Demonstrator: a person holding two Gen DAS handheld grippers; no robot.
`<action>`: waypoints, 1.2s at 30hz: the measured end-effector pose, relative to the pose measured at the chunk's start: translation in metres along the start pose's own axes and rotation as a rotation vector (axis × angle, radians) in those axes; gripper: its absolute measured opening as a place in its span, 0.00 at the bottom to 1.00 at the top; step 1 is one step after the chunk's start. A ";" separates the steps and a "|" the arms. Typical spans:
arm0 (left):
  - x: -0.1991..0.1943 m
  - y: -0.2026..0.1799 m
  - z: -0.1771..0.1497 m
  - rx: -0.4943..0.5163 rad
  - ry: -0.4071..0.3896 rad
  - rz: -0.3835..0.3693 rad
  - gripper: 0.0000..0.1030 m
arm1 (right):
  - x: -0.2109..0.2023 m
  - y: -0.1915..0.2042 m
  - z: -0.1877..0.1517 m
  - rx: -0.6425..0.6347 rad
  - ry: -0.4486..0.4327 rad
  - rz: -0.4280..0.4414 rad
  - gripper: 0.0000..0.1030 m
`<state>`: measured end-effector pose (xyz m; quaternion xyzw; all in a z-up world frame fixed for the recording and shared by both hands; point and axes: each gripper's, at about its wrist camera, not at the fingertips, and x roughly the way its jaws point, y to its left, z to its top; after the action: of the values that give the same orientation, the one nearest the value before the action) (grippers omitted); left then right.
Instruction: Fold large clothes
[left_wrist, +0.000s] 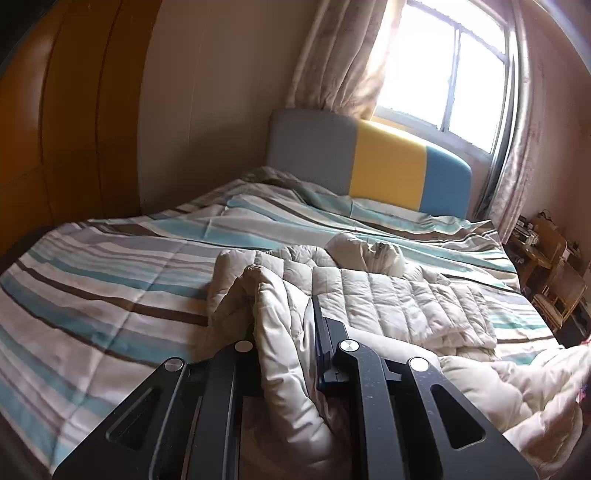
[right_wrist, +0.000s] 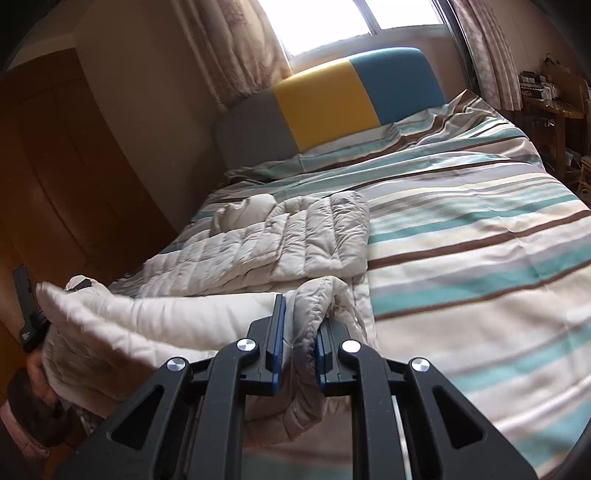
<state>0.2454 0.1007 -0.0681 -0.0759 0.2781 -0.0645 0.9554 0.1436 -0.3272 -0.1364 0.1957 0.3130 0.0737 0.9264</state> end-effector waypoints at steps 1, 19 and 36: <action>0.012 -0.001 0.004 0.000 0.014 0.008 0.14 | 0.009 -0.002 0.005 0.010 0.006 -0.003 0.12; 0.142 0.011 0.034 -0.106 0.229 0.055 0.21 | 0.141 -0.044 0.049 0.155 0.103 -0.057 0.17; 0.043 0.100 -0.004 -0.136 -0.010 0.098 0.90 | 0.032 -0.091 -0.019 0.172 -0.028 -0.027 0.98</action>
<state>0.2873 0.1913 -0.1120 -0.1270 0.2805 0.0017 0.9514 0.1587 -0.3956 -0.2055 0.2716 0.3079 0.0313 0.9113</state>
